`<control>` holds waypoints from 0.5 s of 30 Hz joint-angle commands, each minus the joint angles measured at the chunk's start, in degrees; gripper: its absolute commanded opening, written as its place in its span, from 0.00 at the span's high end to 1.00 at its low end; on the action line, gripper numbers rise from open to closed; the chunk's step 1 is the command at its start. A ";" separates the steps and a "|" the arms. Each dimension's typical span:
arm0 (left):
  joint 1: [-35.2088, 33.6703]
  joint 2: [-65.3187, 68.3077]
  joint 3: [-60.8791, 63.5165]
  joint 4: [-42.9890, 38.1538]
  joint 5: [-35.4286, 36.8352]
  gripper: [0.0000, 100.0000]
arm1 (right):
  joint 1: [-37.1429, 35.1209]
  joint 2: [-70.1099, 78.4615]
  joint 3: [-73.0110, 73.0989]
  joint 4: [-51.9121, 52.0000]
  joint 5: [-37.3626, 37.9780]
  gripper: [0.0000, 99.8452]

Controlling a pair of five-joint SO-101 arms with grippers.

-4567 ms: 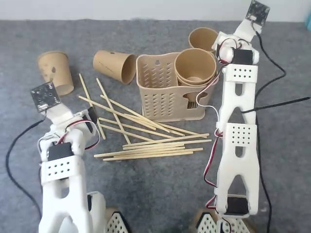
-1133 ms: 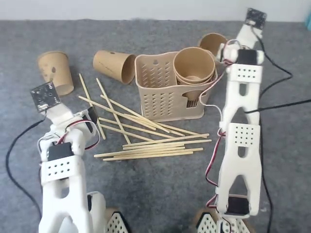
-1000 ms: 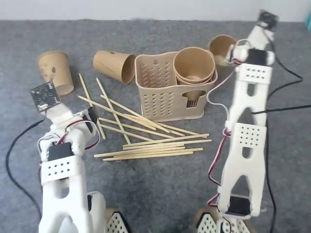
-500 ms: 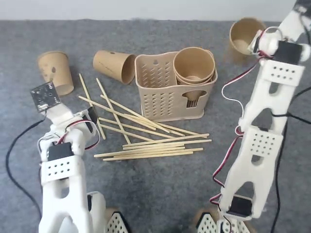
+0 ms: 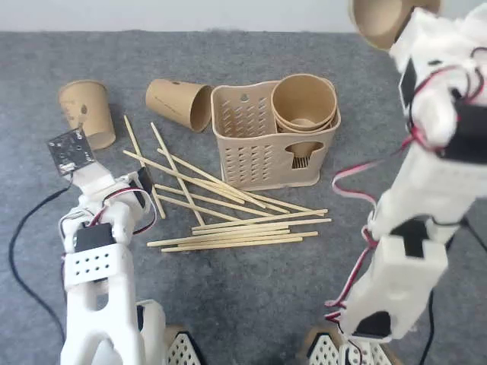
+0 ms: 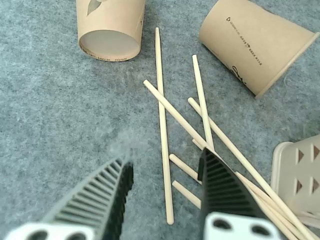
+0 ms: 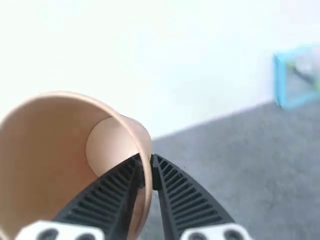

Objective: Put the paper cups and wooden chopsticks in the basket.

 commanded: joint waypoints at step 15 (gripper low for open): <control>-0.53 -1.49 -0.40 -1.58 -2.29 0.80 | -13.76 -29.32 49.93 -6.29 4.40 0.99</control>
